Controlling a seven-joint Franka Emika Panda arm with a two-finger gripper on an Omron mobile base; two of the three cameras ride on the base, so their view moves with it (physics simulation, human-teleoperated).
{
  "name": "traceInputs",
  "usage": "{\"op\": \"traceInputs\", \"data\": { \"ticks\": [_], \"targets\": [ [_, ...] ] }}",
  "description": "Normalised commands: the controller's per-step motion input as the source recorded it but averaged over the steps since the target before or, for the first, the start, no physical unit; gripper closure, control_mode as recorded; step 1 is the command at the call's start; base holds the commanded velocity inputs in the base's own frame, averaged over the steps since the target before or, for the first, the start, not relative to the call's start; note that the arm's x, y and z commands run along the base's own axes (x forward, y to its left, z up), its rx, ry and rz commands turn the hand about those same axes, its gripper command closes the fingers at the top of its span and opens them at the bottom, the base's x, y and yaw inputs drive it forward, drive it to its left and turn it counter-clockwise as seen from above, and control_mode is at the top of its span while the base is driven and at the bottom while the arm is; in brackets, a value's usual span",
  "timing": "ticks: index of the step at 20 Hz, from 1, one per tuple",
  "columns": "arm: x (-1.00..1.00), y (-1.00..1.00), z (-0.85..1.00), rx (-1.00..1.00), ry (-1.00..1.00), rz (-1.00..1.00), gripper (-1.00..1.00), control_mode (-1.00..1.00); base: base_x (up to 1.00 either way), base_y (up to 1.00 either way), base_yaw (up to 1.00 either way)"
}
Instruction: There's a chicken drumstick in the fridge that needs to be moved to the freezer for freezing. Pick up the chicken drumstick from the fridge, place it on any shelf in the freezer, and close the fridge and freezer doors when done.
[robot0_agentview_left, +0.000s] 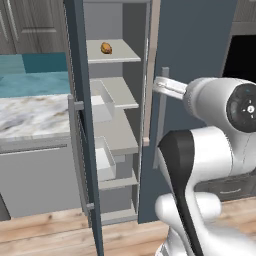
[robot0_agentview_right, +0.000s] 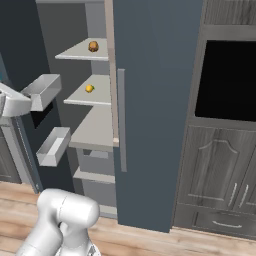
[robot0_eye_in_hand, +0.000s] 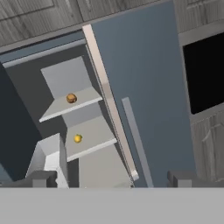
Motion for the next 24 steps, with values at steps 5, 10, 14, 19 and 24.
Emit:
{"op": "traceInputs", "data": {
  "ticks": [5,10,14,19,24],
  "targets": [
    [-0.62,0.73,-0.57,0.15,0.01,0.00,-1.00,-1.00,0.00,0.00,0.00],
    [-0.08,0.93,-0.77,0.09,-0.03,-0.01,-1.00,-1.00,0.00,0.00,0.00],
    [0.04,1.00,-0.39,0.00,-0.17,-0.10,-1.00,-1.00,0.00,0.00,0.00],
    [0.29,1.00,-0.21,0.00,-0.16,-0.18,-1.00,-1.00,0.00,0.00,0.00],
    [0.63,1.00,-0.20,-0.07,-0.15,-0.19,-1.00,-1.00,0.00,0.00,0.00]
  ]
}}
